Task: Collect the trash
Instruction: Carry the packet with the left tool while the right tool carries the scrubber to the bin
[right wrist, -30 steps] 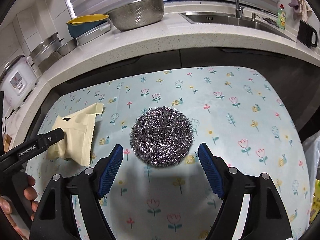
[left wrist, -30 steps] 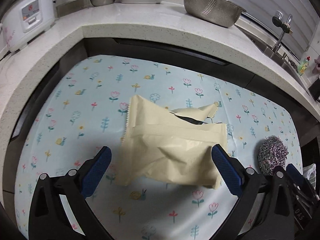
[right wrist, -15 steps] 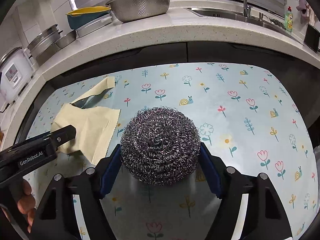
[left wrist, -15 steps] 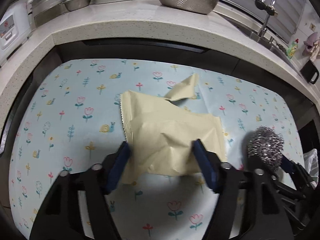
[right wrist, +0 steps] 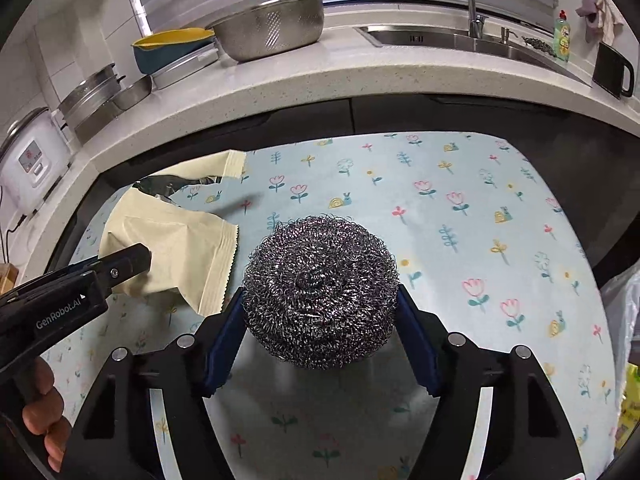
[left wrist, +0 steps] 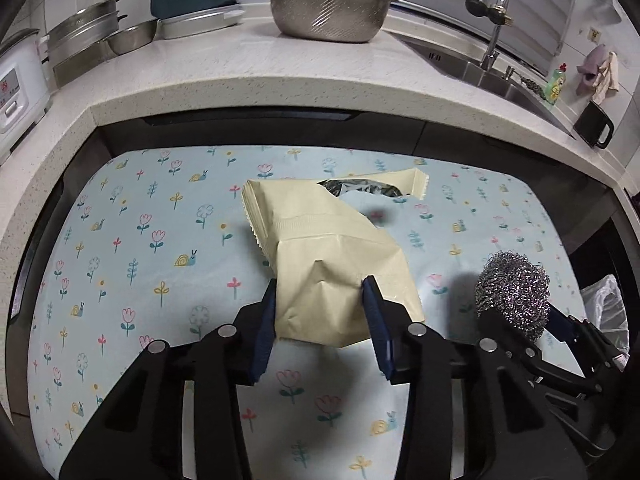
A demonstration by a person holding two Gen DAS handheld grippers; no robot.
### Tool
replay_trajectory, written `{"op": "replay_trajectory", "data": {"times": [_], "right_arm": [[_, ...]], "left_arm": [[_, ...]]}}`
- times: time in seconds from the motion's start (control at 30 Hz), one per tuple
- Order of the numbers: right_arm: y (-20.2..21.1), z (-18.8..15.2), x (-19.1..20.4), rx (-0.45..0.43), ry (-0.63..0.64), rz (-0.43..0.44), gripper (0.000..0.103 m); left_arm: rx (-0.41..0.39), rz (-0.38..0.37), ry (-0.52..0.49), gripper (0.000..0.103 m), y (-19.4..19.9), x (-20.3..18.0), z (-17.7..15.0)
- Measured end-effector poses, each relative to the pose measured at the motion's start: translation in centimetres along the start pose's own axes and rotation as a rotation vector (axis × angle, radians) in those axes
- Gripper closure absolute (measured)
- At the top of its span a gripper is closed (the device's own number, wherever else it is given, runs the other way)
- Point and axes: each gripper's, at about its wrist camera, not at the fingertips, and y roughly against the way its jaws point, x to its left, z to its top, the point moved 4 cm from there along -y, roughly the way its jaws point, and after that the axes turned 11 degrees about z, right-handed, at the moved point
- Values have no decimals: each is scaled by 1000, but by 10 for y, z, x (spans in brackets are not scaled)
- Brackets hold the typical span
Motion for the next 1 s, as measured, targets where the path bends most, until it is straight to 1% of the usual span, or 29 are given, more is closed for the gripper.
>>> {"op": "replay_trajectory", "data": {"times": [0.27, 0.5, 0.7, 0.8, 1.0], "right_arm": [[51, 6, -16, -67, -12, -17, 35], [112, 10, -42, -144, -35, -48, 35], [165, 8, -75, -203, -65, -89, 35], [191, 4, -97, -230, -89, -114, 35], [236, -16, -144, -267, -143, -172, 35]], "left_arm": [[-56, -37, -34, 65, 44, -33, 4], [-106, -83, -82, 65, 86, -78, 4], [-139, -137, -136, 65, 122, -128, -1], [-149, -170, -171, 65, 139, -160, -7], [-156, -228, -241, 65, 159, -220, -25]]}}
